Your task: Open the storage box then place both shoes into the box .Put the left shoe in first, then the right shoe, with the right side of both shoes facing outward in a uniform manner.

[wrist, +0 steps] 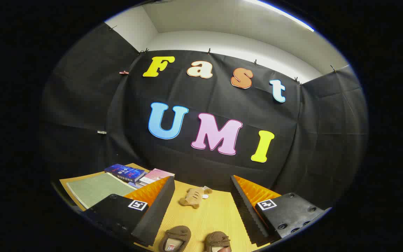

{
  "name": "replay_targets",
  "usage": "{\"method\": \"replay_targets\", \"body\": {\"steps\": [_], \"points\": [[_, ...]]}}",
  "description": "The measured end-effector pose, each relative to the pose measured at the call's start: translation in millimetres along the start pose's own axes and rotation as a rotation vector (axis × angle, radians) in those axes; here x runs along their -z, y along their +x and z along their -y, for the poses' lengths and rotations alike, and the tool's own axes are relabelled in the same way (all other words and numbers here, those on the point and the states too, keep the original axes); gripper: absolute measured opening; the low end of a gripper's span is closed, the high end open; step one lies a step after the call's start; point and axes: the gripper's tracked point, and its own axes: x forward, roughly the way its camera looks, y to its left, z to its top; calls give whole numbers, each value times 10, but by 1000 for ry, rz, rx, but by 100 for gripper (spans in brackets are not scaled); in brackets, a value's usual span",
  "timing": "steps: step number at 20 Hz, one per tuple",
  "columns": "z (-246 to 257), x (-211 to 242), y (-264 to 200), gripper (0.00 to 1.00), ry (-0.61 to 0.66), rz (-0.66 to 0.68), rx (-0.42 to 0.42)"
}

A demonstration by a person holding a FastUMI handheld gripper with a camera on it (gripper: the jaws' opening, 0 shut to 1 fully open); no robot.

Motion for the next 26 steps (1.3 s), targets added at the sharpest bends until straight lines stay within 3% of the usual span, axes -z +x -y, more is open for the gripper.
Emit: {"method": "replay_targets", "body": {"steps": [19, 26], "points": [[-47, 39, 19, 97, 4, -6, -16], [-637, 317, 103, 97, 205, -132, -274]]}}
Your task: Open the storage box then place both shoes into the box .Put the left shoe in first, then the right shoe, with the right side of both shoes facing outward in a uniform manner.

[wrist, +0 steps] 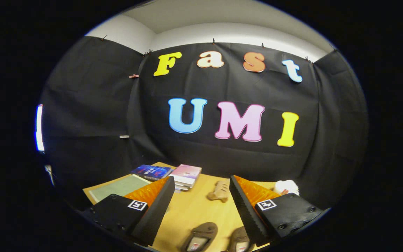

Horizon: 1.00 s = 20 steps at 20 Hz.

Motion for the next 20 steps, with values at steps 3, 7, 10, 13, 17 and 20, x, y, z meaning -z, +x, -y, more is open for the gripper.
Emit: {"method": "replay_targets", "body": {"steps": [3, 7, 10, 13, 17, 20], "points": [[-370, 354, 89, 97, 101, -130, -177], [-775, 839, 179, 98, 303, -313, -360], [-1036, 1098, 197, 98, 570, -445, -483], [-1132, 1365, 271, 98, 825, -559, -564], [-1217, 1709, 369, 98, 1019, -665, -604], [-1323, 2012, 421, 98, 1104, -736, -637]]}}
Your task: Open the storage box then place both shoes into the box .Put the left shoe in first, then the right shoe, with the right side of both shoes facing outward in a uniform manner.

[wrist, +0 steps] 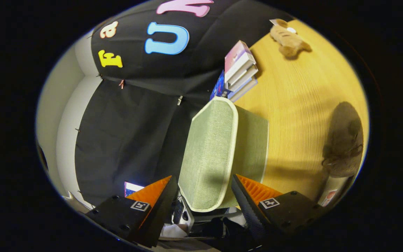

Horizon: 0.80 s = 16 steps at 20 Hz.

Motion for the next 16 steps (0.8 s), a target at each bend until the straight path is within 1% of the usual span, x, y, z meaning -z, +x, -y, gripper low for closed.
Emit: {"method": "replay_targets", "body": {"steps": [2, 5, 7, 9, 10, 11, 12, 13, 14, 15, 16], "points": [[141, -5, 96, 97, 57, -10, -14], [176, -15, 196, 97, 155, -11, -86], [254, -2, 266, 96, 199, -24, -117], [227, -7, 303, 95, 251, -17, -174], [205, -8, 342, 93, 281, -13, -203], [184, -20, 346, 83, 303, -11, -228], [172, -30, 335, 78, 300, -6, -239], [148, -39, 335, 66, 294, -3, -264], [166, -41, 338, 51, 286, 1, -261], [108, -40, 283, 35, 296, 1, -288], [58, -103, 243, 25, 299, 7, -309]]}}
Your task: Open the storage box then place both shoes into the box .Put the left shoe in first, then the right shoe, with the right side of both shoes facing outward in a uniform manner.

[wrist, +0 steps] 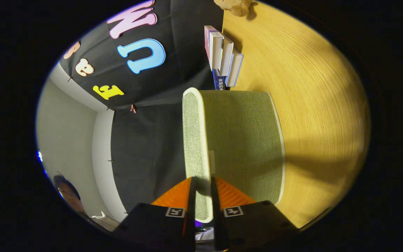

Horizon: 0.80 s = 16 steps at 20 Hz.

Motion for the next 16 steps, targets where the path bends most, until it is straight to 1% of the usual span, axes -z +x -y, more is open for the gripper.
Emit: {"method": "replay_targets", "body": {"steps": [1, 2, 7, 9, 13, 16], "points": [[-22, 0, -14, 9, -5, 2, 4], [-29, 29, -11, 7, -6, -3, 12], [-293, 92, -9, 5, -92, 16, 72], [-532, 137, 23, 5, -119, 25, 75], [-1040, 181, 248, 5, -216, 52, 89], [-1395, 182, 548, 5, -330, 65, 122]]}}
